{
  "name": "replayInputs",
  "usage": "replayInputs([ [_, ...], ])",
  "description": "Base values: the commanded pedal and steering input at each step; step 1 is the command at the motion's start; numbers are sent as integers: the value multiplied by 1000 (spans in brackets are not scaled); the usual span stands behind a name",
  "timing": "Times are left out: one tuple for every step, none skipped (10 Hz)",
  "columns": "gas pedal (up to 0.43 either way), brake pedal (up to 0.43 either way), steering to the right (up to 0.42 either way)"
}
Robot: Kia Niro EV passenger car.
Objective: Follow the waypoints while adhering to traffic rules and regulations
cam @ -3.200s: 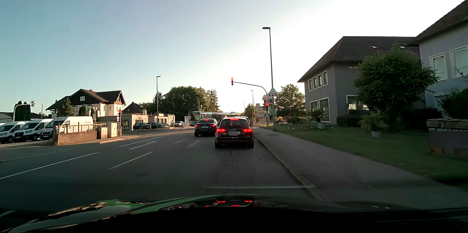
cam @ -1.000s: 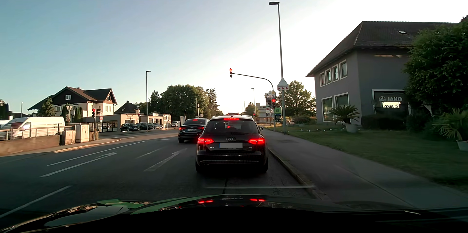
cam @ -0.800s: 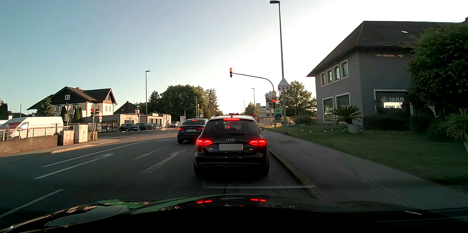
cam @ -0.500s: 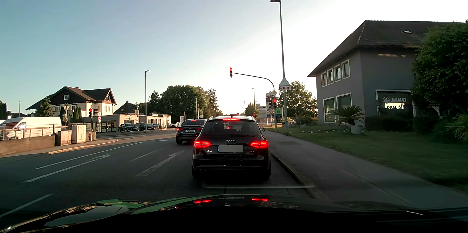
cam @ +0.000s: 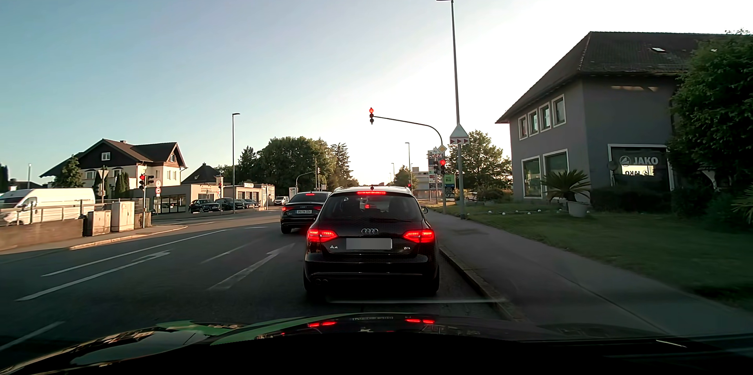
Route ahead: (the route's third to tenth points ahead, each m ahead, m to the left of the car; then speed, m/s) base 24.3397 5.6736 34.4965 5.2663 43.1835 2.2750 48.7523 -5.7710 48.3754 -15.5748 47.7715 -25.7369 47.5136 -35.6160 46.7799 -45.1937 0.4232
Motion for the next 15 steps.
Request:
replayInputs([
  [0, 152, -1],
  [0, 159, -1],
  [0, 159, -1],
  [0, 165, -1],
  [0, 165, -1],
  [0, 177, -1],
  [0, 177, -1],
  [0, 177, -1],
  [0, 189, -1],
  [0, 201, -1],
  [0, 213, -1],
  [0, 220, -1],
  [0, 226, -1],
  [0, 232, -1],
  [0, 226, -1],
])
